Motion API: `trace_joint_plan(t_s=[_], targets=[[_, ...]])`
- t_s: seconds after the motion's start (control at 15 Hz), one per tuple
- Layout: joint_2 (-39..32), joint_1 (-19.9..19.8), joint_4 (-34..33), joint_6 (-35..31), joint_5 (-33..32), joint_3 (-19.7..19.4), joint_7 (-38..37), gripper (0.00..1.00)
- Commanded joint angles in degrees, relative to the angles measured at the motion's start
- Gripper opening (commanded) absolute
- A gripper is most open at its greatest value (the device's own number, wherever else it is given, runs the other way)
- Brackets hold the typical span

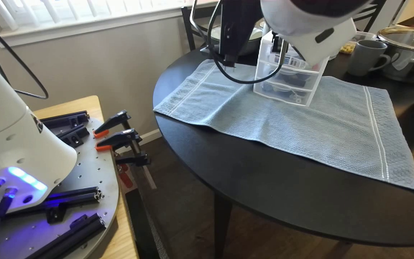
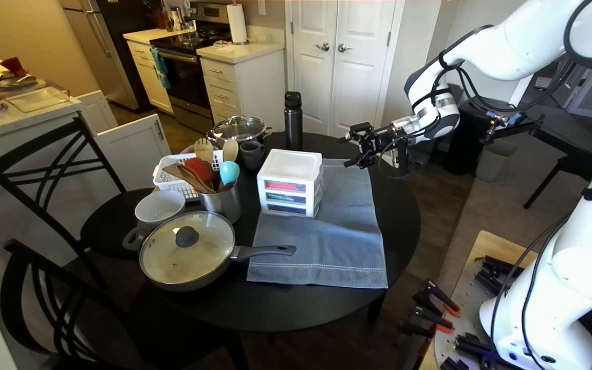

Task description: Pull the top drawer open of the small cabinet on top of the blue towel

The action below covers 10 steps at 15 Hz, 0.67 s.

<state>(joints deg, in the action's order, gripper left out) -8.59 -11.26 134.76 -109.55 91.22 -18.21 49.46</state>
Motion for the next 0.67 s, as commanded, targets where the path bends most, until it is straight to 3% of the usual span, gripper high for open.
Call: trace_joint_plan(t_s=[0.0,0.6], targets=[[-5.7,-1.5,-3.2,0.5,4.6,1.4,0.7,1.00],[-13.3,-1.5,-4.7,1.6,14.4,3.3,2.6,1.00]])
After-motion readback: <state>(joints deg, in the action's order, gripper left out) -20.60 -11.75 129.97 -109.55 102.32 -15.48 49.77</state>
